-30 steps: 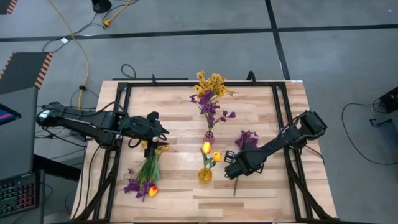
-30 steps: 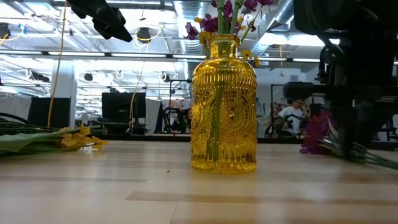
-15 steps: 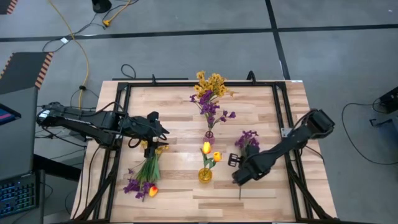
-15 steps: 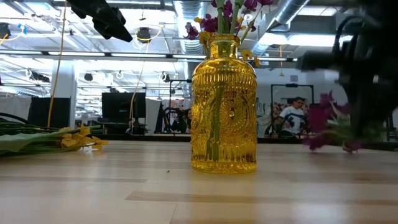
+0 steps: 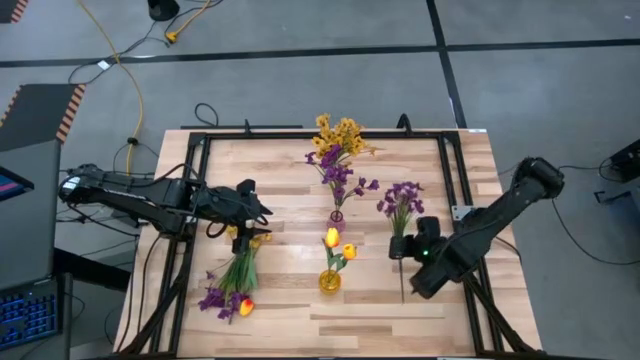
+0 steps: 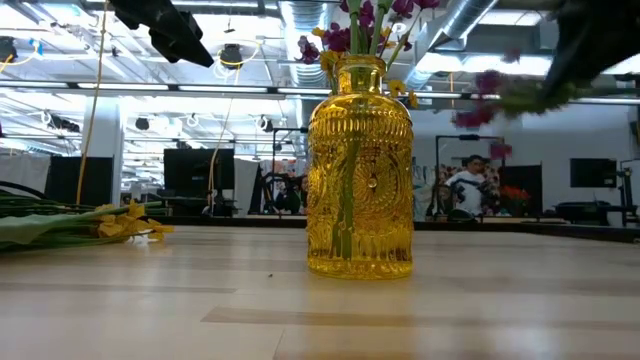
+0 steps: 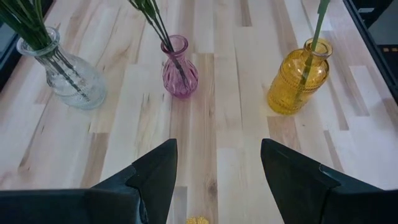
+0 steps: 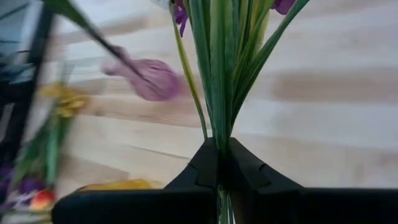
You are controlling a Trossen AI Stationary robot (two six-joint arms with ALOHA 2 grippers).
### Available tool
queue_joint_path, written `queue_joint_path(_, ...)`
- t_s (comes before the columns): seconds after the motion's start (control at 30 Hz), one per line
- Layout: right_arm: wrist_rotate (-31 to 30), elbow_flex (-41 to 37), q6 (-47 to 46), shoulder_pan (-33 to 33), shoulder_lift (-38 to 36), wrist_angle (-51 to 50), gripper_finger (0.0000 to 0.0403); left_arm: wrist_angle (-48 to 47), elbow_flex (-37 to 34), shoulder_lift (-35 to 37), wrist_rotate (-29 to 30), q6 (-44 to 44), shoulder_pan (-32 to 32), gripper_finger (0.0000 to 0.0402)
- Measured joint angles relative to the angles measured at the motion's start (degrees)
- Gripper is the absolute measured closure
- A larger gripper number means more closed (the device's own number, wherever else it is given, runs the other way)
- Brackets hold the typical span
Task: Sort flowers into vase by color
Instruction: Put the right violet flowers into the violet vase
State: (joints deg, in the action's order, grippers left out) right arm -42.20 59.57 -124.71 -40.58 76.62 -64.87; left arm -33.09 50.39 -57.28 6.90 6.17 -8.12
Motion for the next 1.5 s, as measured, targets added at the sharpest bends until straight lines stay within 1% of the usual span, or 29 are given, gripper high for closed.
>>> queue_joint_path(0.27,-9.9,0.0,9.6,-4.1,-7.4,-2.7,0.0361,1.1,0.0,0.0,0.0,0.4,0.0,0.0182)
queue_joint_path(0.4,-16.0,0.0,15.7,-6.5,-10.8,-2.6,0.036,1.1,0.0,0.0,0.0,1.0,0.0,0.0182)
queue_joint_path(0.57,-25.5,0.0,25.0,-10.0,-14.4,-2.0,0.036,1.5,0.0,0.0,0.0,1.0,0.0,0.0182)
queue_joint_path(0.7,-32.8,0.0,32.4,-12.7,-16.5,-2.0,0.036,3.7,0.0,0.0,0.0,1.1,0.0,0.0182)
queue_joint_path(0.93,-46.4,0.0,45.7,-15.4,-17.4,-1.9,0.036,8.0,0.0,0.0,0.0,1.1,0.0,0.0182)
queue_joint_path(1.03,-47.6,0.0,49.2,-14.7,-17.3,-1.9,0.036,8.9,0.0,0.0,0.0,1.1,0.0,0.0182)
queue_joint_path(1.27,-47.8,0.0,49.8,-11.3,-14.2,-1.8,0.036,10.9,0.0,0.0,0.6,1.1,0.0,0.0182)
queue_joint_path(1.5,-47.8,0.0,49.8,-10.2,-9.8,5.0,0.036,10.8,0.0,0.0,3.0,1.1,0.0,0.0182)
